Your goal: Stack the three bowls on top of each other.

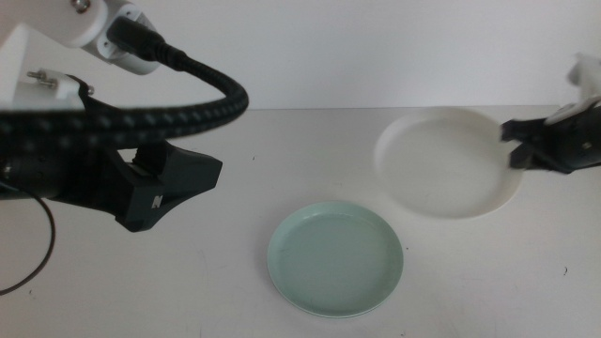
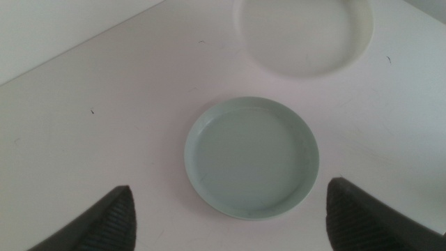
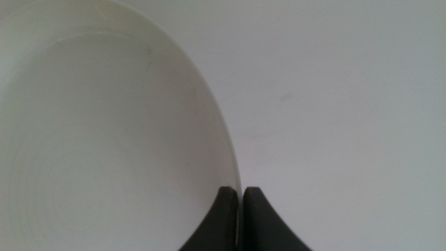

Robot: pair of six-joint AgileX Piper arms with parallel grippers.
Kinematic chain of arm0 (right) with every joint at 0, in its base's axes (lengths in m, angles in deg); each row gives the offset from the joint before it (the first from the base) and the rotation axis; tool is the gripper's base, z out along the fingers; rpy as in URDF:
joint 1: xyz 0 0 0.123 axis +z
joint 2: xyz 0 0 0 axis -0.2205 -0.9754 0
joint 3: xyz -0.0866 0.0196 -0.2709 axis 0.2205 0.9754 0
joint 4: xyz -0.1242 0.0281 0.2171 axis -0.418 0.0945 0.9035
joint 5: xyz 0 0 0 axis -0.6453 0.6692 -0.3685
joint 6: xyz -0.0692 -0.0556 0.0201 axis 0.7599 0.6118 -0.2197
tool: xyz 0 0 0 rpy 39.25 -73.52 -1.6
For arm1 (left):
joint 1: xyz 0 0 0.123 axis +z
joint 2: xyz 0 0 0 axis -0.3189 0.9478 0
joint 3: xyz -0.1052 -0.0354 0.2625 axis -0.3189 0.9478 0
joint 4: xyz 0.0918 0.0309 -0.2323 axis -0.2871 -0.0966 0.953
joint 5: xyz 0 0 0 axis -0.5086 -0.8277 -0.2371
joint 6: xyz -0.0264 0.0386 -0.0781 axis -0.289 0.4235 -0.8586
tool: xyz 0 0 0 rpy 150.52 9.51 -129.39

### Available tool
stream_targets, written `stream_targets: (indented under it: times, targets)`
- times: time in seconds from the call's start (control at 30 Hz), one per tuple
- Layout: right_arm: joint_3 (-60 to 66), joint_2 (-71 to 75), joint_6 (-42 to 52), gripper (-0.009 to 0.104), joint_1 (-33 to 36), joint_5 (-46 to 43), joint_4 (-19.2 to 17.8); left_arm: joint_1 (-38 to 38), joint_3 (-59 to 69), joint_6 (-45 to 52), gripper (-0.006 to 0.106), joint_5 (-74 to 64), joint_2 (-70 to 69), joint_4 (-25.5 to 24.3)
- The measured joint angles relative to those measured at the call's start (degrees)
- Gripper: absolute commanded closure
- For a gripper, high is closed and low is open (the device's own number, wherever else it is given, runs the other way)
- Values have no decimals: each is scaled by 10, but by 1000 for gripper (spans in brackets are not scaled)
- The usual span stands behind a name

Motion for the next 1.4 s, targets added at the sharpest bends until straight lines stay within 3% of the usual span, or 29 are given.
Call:
stream_targets:
  times: [0.33,0.53,1.17,1.4]
  targets:
    - [35,6,-8,96,162,-19,12,0,0,0,-2,0,0,0]
    - [35,-24,-24,96,221,-32,16,0,0,0,-2,0,0,0]
    - [35,-89,-19,96,232,-87,16,0,0,0,-2,0,0,0]
    - [35,-91,-19,79,232,-80,16,0,0,0,-2,0,0,0]
